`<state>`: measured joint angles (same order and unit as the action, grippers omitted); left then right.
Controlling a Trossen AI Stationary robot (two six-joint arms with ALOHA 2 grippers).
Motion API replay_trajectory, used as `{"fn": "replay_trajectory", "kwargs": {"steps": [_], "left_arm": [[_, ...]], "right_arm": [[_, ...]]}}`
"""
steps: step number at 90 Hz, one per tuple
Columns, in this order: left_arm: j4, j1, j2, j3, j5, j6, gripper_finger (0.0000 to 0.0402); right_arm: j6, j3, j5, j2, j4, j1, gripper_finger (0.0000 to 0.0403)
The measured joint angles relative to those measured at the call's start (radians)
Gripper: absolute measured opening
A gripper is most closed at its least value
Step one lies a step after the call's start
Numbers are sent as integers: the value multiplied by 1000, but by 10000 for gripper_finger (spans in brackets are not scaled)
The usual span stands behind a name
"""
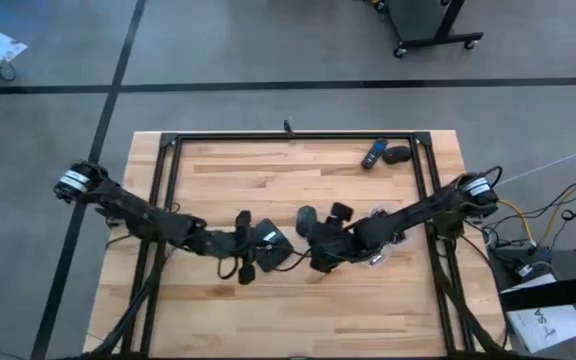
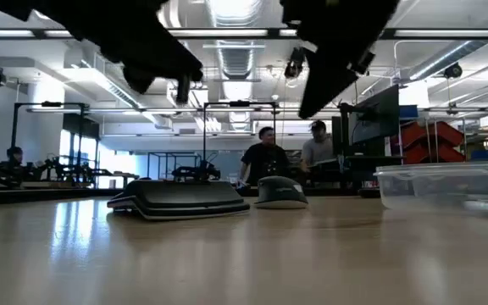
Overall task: Insert battery
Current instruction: Insert the brown battery into the calculator battery compartment
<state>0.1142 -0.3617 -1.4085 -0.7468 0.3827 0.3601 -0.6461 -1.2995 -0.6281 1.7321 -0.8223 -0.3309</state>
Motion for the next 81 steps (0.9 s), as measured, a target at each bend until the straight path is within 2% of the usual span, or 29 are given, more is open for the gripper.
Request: {"fn": "replay_trajectory", "kwargs": {"steps": [21, 34, 49, 57, 70, 81], "left_arm": [[-134, 27, -113, -108, -2, 112, 31], [-134, 28, -146, -126, -2, 188, 31], [-136, 30, -174, -122, 13, 258, 31], [-137, 30, -196, -122, 19, 280, 31], [-139, 33, -229, -122, 25, 305, 31], [-140, 40, -242, -122, 28, 313, 31]], "right_arm": [[-170, 34, -10, 3, -41, -2, 123], [-164, 63, 31, 3, -59, -3, 106], [-225, 134, -94, -24, -63, -41, 80], [-270, 187, -104, -61, -44, -67, 64], [-280, 279, -91, -129, 105, -103, 35], [-189, 346, -72, -181, 327, -131, 11]]}}
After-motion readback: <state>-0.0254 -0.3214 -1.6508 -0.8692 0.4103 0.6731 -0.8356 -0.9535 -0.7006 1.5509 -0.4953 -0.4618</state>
